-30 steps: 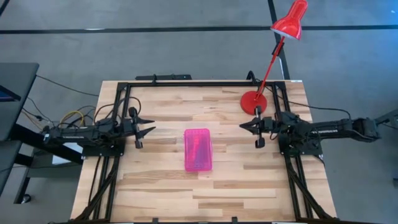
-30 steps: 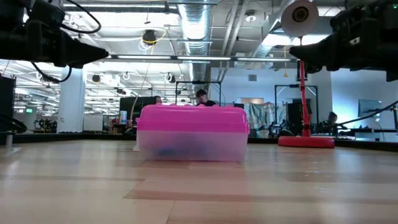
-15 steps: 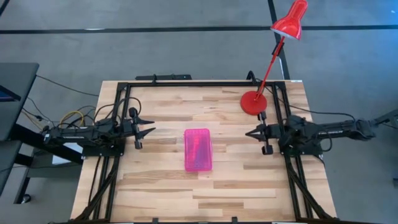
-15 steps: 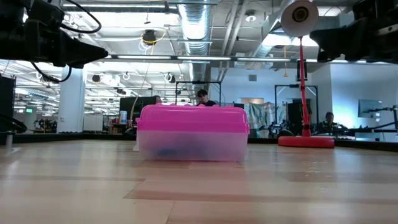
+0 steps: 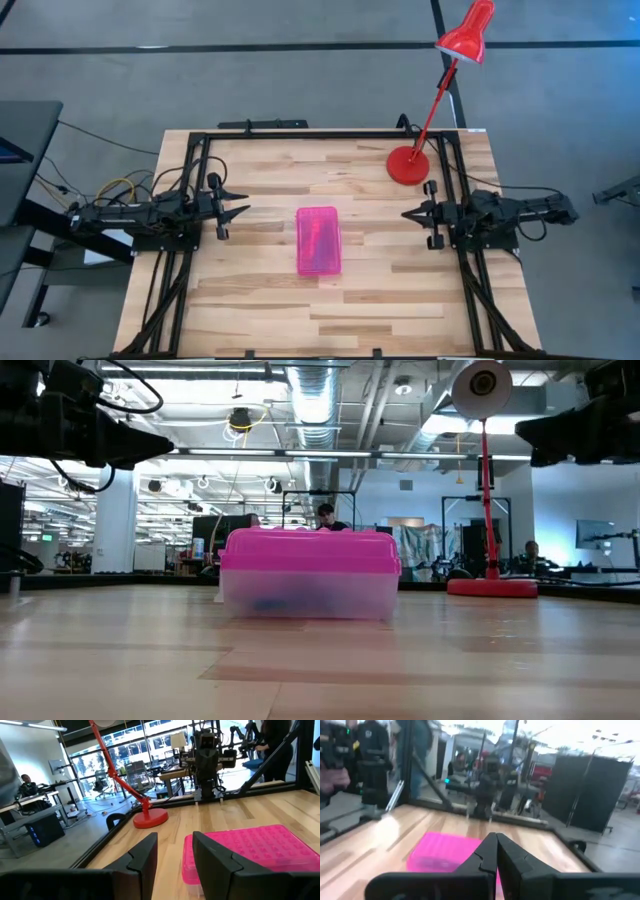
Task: Pick & place school supplies into a supply box
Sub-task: Return to Home Position
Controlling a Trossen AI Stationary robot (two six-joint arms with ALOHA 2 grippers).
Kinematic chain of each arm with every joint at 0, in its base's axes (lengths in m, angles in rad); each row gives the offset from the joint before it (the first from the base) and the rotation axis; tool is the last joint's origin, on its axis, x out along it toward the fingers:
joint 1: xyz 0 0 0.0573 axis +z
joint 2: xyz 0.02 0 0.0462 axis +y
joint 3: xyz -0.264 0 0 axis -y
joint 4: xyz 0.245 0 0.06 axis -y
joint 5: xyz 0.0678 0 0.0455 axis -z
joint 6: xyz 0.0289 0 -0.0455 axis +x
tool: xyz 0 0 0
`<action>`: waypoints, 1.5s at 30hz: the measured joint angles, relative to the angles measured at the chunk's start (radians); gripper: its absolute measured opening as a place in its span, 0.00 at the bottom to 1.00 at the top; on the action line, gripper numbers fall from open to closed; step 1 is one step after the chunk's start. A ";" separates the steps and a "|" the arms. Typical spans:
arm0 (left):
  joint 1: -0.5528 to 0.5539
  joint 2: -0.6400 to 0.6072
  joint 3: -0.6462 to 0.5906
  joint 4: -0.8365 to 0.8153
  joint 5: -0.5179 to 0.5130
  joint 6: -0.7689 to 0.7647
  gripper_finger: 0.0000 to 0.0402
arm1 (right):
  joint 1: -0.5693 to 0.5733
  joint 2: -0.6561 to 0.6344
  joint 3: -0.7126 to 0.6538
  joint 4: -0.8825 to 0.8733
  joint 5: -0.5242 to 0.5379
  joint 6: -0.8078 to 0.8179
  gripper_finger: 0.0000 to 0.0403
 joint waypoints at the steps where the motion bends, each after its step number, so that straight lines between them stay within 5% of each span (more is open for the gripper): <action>1: 0.000 0.000 0.000 0.000 0.000 0.002 0.30 | -0.006 0.000 0.000 0.012 0.000 0.000 0.00; 13: 0.000 -0.006 0.000 -0.003 0.001 0.024 0.30 | -0.172 0.003 0.000 -0.046 -0.109 0.036 0.00; 45: 0.000 -0.006 0.000 -0.003 0.002 0.014 0.30 | -0.176 0.009 -0.001 -0.053 -0.071 0.019 0.00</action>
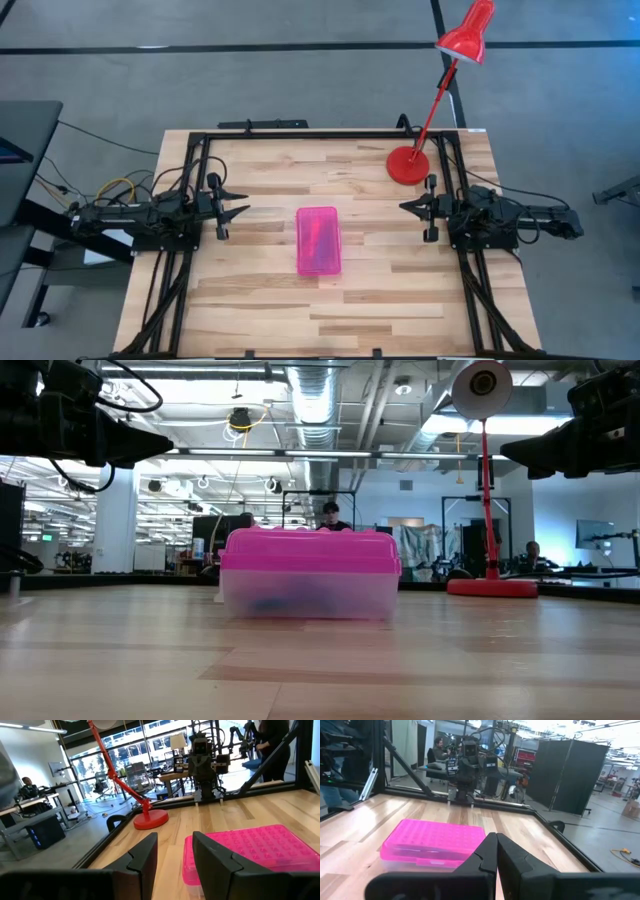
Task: Pick & place school supplies into a supply box
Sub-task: Return to Home Position
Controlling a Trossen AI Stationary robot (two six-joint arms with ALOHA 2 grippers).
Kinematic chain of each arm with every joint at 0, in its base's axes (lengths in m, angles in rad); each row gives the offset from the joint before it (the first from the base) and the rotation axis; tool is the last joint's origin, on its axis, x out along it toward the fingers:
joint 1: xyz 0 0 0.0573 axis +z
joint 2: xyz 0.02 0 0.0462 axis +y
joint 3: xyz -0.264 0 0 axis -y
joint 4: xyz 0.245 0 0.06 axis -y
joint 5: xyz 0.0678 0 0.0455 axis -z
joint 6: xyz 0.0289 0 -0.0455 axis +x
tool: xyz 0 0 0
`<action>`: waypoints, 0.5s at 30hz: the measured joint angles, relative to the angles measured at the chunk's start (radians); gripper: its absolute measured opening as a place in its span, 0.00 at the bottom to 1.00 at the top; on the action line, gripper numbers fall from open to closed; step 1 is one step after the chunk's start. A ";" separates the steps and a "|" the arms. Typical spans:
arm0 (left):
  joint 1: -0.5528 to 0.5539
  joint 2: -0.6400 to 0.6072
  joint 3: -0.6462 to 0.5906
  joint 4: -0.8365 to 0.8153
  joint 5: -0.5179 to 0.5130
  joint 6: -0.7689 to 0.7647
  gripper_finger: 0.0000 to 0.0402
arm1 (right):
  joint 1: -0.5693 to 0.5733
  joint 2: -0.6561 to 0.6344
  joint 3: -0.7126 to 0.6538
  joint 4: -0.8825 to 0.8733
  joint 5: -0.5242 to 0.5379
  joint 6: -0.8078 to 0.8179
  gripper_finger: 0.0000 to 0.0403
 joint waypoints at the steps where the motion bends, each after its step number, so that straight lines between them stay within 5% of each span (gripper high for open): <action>1: 0.000 0.000 0.000 0.000 0.000 0.000 0.30 | 0.000 0.000 0.000 0.000 0.000 0.000 0.00; 15: 0.000 0.000 0.000 0.000 0.000 -0.003 0.30 | 0.000 0.000 0.000 0.000 0.000 0.000 0.00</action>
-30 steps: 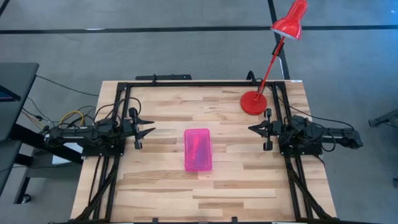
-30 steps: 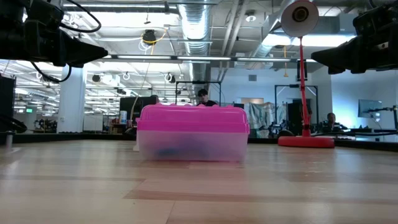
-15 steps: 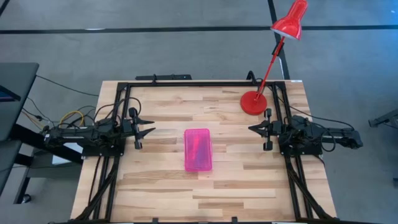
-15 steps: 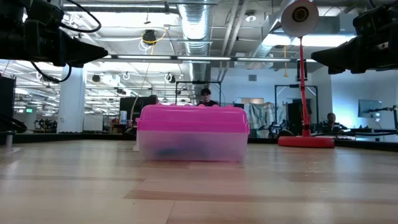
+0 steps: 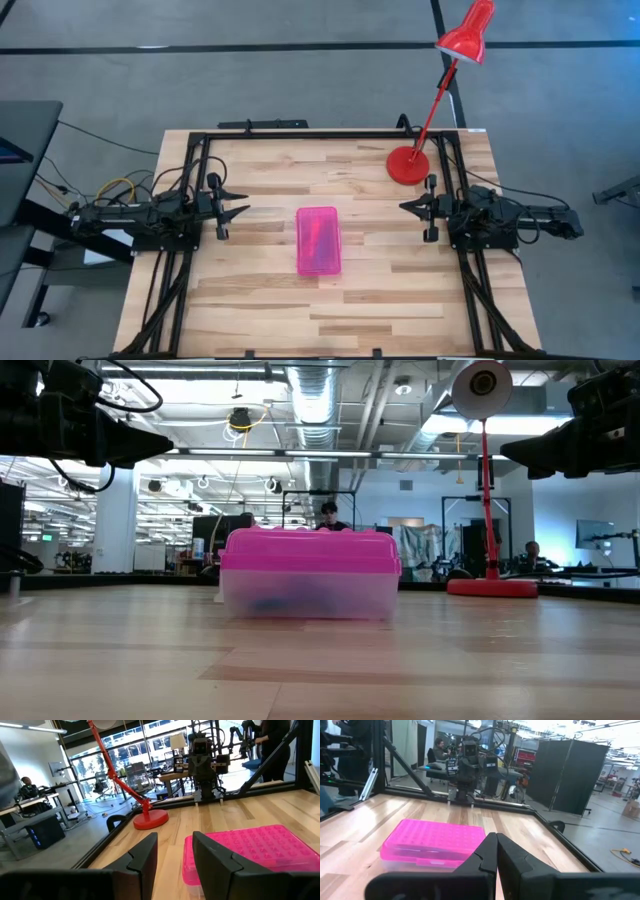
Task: Pick & place school supplies into a supply box
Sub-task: Return to Home Position
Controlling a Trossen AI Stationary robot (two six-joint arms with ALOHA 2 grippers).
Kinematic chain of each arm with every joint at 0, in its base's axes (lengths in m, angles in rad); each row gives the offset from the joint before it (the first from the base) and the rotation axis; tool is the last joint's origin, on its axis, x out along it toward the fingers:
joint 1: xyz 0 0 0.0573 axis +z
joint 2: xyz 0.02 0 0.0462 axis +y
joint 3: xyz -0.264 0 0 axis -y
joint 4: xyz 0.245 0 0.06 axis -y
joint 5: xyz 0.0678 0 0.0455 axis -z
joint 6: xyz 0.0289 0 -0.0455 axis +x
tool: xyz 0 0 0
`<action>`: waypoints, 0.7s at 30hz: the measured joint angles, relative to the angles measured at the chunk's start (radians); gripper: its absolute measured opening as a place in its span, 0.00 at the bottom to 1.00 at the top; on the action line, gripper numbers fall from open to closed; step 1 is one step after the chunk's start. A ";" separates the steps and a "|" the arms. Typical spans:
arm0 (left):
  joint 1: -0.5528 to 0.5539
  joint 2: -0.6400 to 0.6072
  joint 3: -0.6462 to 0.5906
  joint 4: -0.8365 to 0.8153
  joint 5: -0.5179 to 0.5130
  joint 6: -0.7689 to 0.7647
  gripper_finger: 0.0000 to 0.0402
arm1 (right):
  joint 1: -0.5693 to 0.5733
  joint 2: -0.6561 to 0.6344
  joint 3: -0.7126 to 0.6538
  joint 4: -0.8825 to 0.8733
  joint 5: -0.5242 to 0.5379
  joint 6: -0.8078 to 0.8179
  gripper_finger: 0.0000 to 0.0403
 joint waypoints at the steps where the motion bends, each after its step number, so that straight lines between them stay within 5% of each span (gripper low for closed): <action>1: 0.000 0.000 0.000 0.000 0.000 0.004 0.30 | 0.000 0.000 0.000 0.000 0.000 0.000 0.00; 21: 0.000 0.000 0.000 0.000 0.000 0.003 0.30 | 0.000 0.000 0.000 0.000 0.000 0.000 0.00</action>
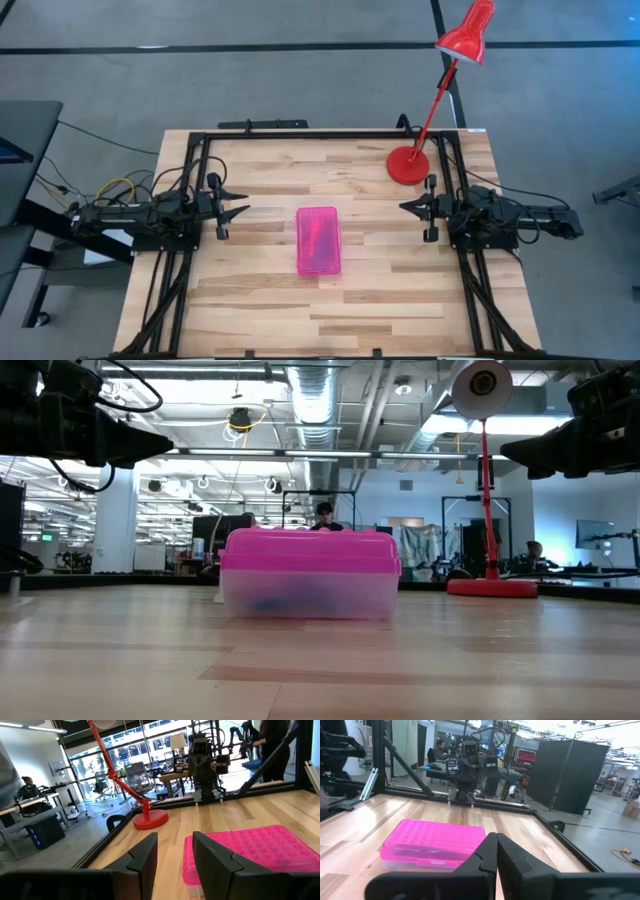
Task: Pick & place school supplies into a supply box
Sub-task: Return to Home Position
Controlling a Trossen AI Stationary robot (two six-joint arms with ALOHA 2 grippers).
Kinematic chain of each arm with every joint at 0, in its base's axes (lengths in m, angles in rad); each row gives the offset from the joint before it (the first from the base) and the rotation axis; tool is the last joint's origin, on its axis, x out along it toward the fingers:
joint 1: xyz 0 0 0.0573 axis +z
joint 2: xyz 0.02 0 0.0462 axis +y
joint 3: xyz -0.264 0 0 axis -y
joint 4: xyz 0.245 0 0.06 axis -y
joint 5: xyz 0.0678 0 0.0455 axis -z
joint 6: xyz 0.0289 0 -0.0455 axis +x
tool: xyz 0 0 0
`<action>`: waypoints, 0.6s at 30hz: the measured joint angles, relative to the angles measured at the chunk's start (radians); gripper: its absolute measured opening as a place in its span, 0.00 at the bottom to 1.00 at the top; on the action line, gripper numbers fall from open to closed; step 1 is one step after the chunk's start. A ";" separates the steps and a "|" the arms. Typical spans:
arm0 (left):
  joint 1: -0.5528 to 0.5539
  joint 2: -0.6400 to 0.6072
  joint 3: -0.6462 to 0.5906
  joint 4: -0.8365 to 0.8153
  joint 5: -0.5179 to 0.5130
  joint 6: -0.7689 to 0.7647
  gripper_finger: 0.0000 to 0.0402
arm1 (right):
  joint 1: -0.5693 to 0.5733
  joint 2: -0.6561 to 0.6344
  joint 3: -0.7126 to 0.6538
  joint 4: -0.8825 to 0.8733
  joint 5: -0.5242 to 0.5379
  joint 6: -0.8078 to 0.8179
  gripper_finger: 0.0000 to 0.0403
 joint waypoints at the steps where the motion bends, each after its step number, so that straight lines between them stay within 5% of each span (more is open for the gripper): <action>1: 0.000 0.000 0.000 0.000 0.000 -0.006 0.30 | 0.000 0.000 0.000 0.000 0.000 0.000 0.00; 18: 0.000 0.000 0.000 0.000 0.000 -0.009 0.30 | 0.000 0.000 0.000 0.000 0.000 0.000 0.00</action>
